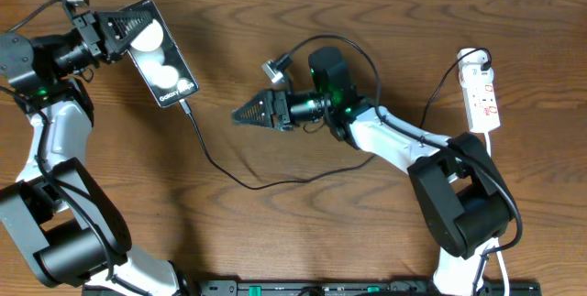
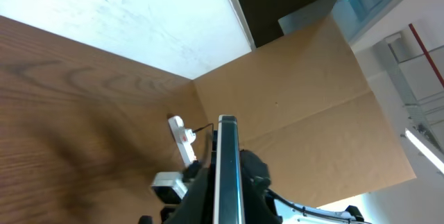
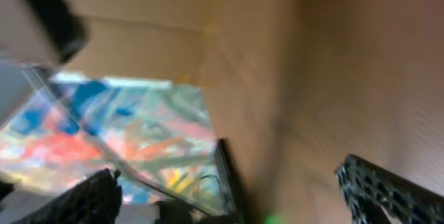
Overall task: Plug charger to phone and switch on socket
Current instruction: 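Open the right gripper and lift it away from the plug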
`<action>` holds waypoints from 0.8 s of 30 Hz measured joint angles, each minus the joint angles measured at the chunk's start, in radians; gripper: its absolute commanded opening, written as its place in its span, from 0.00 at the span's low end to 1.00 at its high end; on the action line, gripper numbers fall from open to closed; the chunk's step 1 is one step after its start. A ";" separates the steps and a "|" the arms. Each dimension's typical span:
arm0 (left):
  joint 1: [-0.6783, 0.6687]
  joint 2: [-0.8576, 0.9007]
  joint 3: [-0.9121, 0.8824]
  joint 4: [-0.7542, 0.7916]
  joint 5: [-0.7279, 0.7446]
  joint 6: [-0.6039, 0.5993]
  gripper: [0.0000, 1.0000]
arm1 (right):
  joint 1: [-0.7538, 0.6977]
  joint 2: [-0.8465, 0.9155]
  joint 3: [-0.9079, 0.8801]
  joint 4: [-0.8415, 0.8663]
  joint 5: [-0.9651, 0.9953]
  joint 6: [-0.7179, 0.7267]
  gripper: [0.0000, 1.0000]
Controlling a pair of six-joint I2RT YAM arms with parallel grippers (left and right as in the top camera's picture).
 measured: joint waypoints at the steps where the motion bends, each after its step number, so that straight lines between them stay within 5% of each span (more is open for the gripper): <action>1: 0.000 0.000 0.000 0.000 0.000 0.000 0.08 | -0.006 0.000 0.001 -0.046 0.024 -0.028 0.99; 7: 0.000 0.000 0.000 0.000 0.003 0.004 0.07 | -0.057 -0.003 0.063 -0.435 0.176 -0.215 0.99; 13: -0.005 0.000 -0.042 0.000 0.000 0.037 0.07 | -0.065 -0.080 0.200 -0.827 0.527 -0.353 0.99; 24: -0.109 0.000 -0.262 -0.093 -0.068 0.230 0.07 | 0.011 -0.297 0.277 -0.951 0.916 -0.425 0.99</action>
